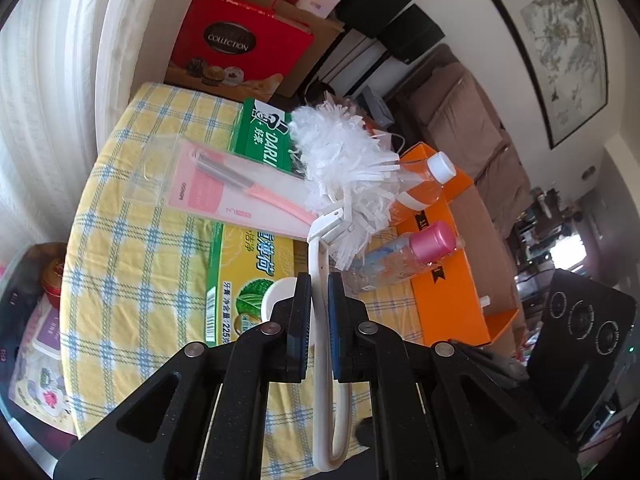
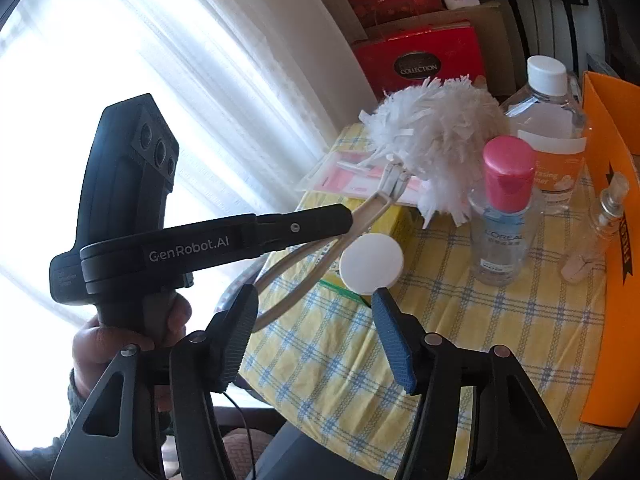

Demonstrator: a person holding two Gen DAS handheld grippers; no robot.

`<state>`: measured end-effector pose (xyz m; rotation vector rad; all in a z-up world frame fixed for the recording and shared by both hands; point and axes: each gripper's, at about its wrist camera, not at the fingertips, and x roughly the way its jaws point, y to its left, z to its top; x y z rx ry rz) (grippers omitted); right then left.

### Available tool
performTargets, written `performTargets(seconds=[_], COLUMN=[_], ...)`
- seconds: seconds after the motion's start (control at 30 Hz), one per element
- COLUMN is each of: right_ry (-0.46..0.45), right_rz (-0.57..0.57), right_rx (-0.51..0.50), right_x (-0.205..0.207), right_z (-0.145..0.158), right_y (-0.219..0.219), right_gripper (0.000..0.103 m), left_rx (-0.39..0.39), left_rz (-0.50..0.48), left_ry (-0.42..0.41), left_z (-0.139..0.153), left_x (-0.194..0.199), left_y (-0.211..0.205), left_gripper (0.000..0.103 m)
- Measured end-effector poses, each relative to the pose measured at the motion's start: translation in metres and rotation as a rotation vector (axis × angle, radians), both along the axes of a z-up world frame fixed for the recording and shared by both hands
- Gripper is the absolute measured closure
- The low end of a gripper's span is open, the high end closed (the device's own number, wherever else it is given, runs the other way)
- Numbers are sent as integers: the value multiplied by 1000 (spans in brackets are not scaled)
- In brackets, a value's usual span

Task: Organize objects
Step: 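Bring the right gripper to the duster handle and close it while the left gripper holds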

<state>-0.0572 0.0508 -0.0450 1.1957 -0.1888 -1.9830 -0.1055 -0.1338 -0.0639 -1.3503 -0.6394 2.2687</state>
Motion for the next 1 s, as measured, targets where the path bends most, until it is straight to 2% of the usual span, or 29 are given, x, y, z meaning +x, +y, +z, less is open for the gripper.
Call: performTargets(seconds=[0.13,0.23,0.27,0.37,0.53,0.7,0.83,0.9,0.93,0.97,1.0], right_ry=[-50,-71,-54,-6,35,150,123,99,77,40,21], right_rz=[3,-3,-4,-6,-8,-12,-9,-32,-40,-52,-56], right_rx=[-26,-39,-34,-24,-18,28,50,52,41,18,4], right_x=[-5,-7,-7,-4,0,7,7,4,10,9,6], right_z=[-10,-15,-15,-10,-3,18,23,11,9,3,-5], right_y=[-7,-8,-9,-11,-13,-17,-22,-18,-7,-4,5], right_gripper=[55,65,74,83,83,92,91,87,81,62,54], left_rx=[14,45,52,82,121,169,166,181,186,176,167], left_rz=[21,35,38,51,82,95,105,107,103,99,97], left_ry=[-11,-30,-30,-31,-17,6,34,28,23,17,16], left_z=[-4,-10,-11,-12,-10,-2,7,7,7,6,6], left_x=[1,0,0,1,3,5,6,4,5,4,5], left_y=[-2,-4,-5,-8,-11,-11,-10,-10,-9,-7,-5], left_gripper=[98,98,98,98,98,97,101,103,103,103,103])
